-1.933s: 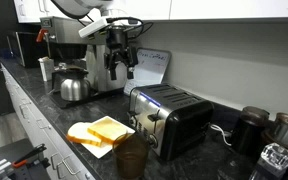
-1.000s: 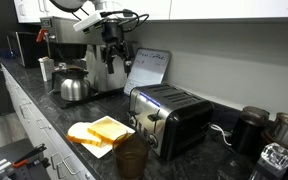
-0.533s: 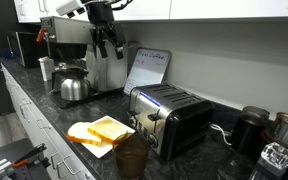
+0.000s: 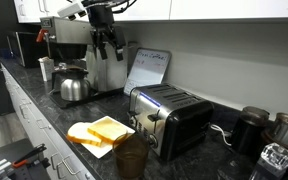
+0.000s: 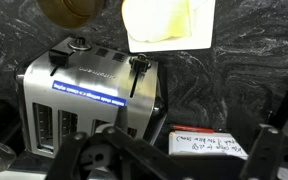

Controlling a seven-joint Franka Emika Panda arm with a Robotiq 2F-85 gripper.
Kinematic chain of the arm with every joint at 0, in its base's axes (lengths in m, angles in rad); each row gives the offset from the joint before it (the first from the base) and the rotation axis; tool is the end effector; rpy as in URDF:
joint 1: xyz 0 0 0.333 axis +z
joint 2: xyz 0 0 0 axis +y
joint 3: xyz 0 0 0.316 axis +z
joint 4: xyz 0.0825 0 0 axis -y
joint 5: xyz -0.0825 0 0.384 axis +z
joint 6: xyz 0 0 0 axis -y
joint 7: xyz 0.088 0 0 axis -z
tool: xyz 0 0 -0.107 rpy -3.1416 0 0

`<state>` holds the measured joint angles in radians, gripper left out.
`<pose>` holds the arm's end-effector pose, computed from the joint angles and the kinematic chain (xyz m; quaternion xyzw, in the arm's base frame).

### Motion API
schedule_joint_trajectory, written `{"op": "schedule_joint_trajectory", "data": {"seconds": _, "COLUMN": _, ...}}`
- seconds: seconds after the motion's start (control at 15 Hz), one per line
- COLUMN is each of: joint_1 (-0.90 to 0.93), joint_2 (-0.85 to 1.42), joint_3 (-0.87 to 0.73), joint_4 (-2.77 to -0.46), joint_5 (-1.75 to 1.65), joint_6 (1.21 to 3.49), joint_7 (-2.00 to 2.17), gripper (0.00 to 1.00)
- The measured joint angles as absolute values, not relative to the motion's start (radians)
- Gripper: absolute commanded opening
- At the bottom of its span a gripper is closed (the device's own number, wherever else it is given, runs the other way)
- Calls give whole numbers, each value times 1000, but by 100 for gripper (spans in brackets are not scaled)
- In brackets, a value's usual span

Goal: Open the top right cabinet of the kitchen unit

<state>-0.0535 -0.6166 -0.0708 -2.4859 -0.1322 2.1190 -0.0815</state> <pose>0.3840 -0.0567 0.5220 0.9914 0.0099 0.1198 0.0517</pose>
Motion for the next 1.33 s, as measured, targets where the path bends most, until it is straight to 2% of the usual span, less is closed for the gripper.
{"op": "schedule_joint_trajectory", "data": {"seconds": 0.53, "joint_1": 46, "joint_2": -678, "joint_3": -18, "joint_4": -2389, "joint_5": -133, "joint_6": 2166, "joint_7": -93, "gripper": 100}}
{"op": "schedule_joint_trajectory", "data": {"seconds": 1.33, "joint_1": 50, "joint_2": -736, "joint_3": 137, "joint_4": -2288, "joint_5": -245, "joint_6": 2254, "joint_7": 7, "gripper": 100}}
